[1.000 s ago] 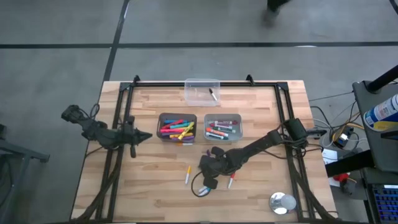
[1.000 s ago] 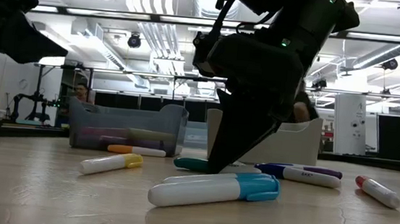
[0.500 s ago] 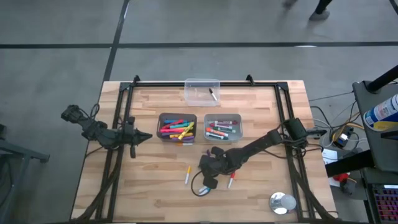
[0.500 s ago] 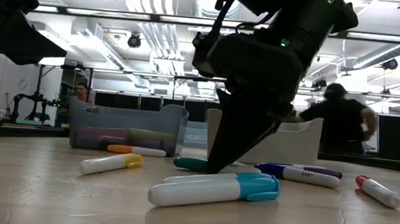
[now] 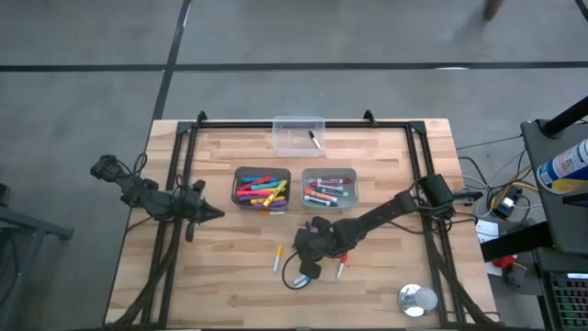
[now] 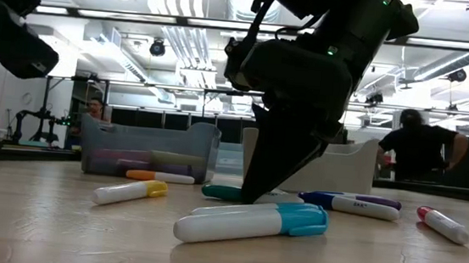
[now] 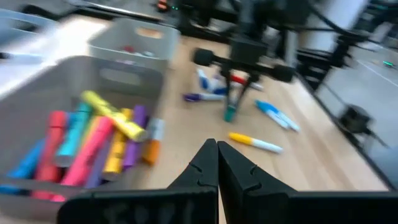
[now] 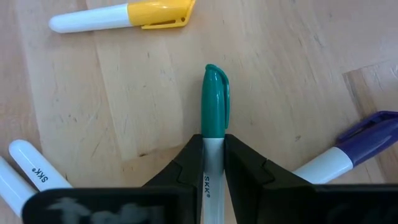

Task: Pick & Place Markers
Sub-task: Put the small green highlighter pen into the transparent bin

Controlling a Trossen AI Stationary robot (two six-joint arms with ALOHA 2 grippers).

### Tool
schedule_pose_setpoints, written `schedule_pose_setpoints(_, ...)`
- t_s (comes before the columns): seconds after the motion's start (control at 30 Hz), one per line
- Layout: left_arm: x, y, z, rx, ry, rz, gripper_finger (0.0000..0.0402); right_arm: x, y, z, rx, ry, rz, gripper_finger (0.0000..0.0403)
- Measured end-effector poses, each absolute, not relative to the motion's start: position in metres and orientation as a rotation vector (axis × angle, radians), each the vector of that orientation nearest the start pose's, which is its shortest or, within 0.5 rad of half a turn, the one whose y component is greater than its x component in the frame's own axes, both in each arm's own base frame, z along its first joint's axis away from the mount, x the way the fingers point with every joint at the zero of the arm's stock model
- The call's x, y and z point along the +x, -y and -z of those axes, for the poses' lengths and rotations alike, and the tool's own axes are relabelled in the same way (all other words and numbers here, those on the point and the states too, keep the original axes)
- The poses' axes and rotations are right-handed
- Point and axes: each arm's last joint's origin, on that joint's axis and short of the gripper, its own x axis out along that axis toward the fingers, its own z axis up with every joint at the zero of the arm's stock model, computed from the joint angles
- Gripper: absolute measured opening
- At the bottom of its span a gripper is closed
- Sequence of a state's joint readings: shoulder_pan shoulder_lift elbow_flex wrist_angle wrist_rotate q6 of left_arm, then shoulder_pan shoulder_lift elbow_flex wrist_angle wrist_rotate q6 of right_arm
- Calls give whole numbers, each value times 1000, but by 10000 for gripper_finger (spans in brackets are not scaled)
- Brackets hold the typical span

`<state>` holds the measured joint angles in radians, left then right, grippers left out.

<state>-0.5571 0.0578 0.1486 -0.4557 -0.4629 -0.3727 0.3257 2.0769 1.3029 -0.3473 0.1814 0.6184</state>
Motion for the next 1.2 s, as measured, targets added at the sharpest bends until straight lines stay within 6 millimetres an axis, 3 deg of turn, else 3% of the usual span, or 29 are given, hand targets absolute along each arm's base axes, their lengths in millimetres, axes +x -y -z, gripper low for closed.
schedule_pose_setpoints(0.4, 78, 34, -168, -157, -315, 70, 0, 391, -120, -125, 247, -1065, 187, 36)
schedule_pose_setpoints(0.53, 78, 34, -168, -155, -315, 69, 0, 399, -116, -138, 193, -1054, 173, 35)
schedule_pose_setpoints(0.7, 78, 34, -168, -118, -312, 69, 0, 413, -101, -169, 91, -1017, 203, 34)
schedule_pose_setpoints(0.83, 78, 34, -169, -126, -307, 68, 0, 424, -81, -189, 2, -1016, 234, 34)
schedule_pose_setpoints(0.97, 78, 34, -169, -136, -300, 68, 0, 434, -47, -211, -9, -1002, 301, 34)
schedule_pose_setpoints(1.1, 79, 33, -169, -133, -292, 44, 0, 439, -17, -222, -30, -999, 330, 34)
schedule_pose_setpoints(1.2, 79, 30, -170, -142, -262, -72, 0, 440, 5, -228, -34, -1009, 356, 34)
